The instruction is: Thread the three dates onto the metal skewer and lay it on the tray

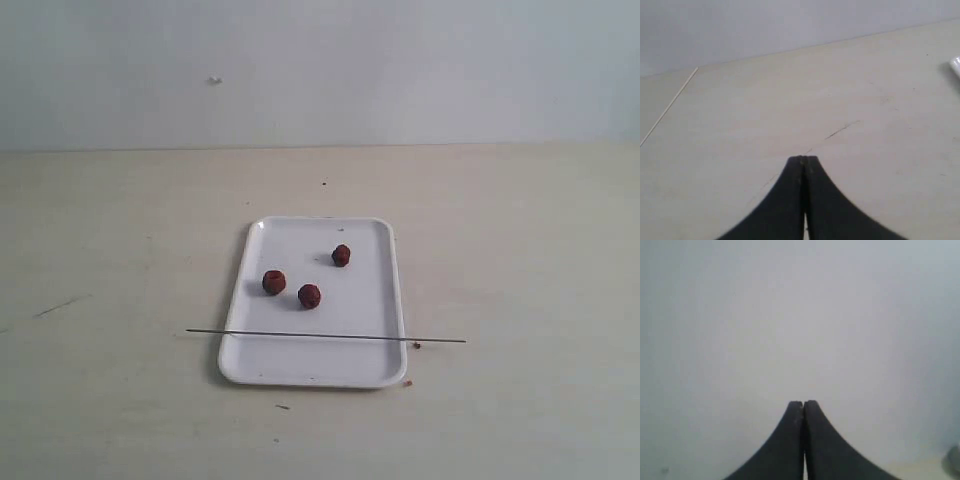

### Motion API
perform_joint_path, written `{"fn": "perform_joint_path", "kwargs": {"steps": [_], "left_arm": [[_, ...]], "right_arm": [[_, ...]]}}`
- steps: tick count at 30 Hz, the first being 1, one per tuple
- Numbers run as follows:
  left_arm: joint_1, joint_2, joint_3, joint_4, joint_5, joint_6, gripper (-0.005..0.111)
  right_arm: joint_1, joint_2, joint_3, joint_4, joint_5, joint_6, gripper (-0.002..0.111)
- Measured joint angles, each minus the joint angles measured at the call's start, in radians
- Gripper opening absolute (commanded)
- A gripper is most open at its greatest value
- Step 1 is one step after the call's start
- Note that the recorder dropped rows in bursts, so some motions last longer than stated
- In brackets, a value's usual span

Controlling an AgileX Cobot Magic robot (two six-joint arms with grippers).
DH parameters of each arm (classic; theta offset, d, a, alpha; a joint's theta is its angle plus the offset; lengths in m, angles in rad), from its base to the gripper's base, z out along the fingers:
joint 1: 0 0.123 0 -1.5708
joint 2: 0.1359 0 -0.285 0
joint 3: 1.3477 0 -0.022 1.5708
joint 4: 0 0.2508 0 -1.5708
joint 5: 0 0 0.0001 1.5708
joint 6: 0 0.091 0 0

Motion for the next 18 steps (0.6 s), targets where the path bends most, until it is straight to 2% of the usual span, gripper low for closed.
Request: {"fn": "perform_joint_path", "kwargs": {"steps": [7,9,14,18], "left_arm": [[0.000,0.000,0.000,0.000,0.000,0.000,0.000],[0.000,0.000,0.000,0.000,0.000,0.000,0.000],[0.000,0.000,0.000,0.000,0.000,0.000,0.000],[0.000,0.000,0.000,0.000,0.000,0.000,0.000]], "right_arm": [[0.000,0.007,-0.003,0.006,-0.341,0.168,0.000],[0.000,0.038,-0.036,0.008,-0.388,0.220,0.000],[0.000,0.264,-0.288,-0.012,-0.287,0.238,0.000],[0.000,0.531,-0.505,-0.162,-0.099,0.254,0.000]]}}
